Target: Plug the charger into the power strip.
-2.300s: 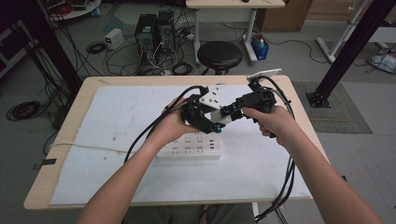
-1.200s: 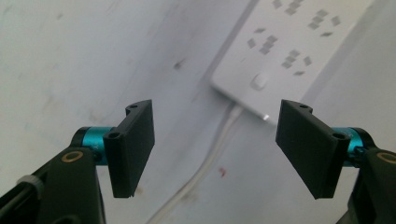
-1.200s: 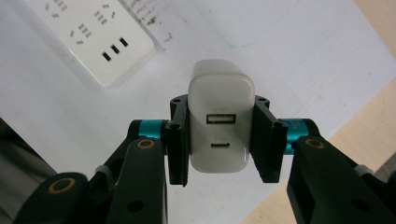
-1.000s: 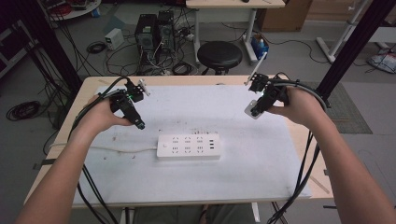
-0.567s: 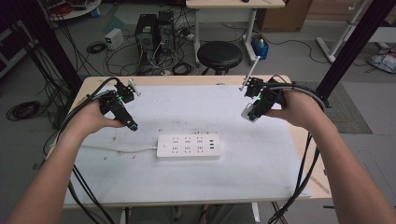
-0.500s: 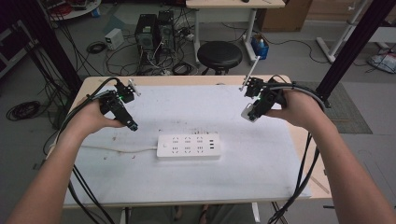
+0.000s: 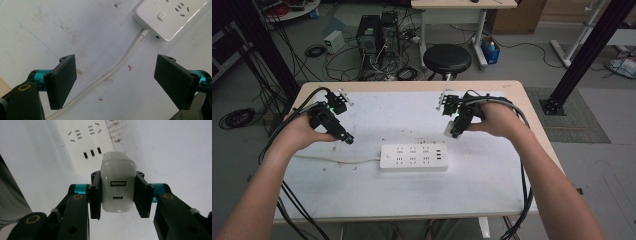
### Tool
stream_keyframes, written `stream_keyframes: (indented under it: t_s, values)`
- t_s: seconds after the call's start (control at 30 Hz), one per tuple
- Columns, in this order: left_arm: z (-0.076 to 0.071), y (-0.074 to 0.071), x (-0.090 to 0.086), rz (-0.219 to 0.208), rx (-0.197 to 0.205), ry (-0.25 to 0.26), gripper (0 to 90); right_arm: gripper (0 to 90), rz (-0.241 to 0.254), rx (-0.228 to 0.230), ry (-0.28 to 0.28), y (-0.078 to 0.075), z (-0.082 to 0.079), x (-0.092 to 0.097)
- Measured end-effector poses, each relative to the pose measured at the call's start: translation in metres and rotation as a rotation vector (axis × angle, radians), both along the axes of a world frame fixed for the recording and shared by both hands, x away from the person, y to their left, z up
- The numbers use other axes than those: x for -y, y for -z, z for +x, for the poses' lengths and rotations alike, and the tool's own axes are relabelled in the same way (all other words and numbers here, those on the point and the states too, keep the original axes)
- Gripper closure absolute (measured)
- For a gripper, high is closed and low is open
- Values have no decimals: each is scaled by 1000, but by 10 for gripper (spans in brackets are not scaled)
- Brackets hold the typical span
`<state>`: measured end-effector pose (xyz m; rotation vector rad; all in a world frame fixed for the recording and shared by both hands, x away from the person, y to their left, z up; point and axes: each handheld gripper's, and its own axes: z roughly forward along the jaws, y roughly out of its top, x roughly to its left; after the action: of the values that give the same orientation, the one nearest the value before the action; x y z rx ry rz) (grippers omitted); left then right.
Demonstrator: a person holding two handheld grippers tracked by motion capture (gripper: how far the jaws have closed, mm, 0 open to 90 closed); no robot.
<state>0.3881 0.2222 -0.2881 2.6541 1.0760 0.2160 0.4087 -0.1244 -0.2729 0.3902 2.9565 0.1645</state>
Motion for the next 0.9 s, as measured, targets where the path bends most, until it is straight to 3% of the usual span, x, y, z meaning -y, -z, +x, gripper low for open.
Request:
stream_keyframes:
  t_s: [0.1,0.2,0.27,0.47,0.7,0.9]
  values:
    - [-1,3,1,0,0,0,183,620,-11,-29,-11,10,-1,-14]
    - [-3,6,3,7,2,19,184,620,-40,-48,-84,29,1,-40]
    - [-5,7,4,8,5,24,183,620,-47,-57,-101,38,1,-50]
    - [-9,9,8,-4,16,35,183,620,-65,-72,-139,60,5,-69]
    - [-11,10,9,1,17,46,183,621,-86,-90,-178,66,9,-75]
    - [-11,13,9,-4,10,46,183,625,-116,-77,-232,68,7,-80]
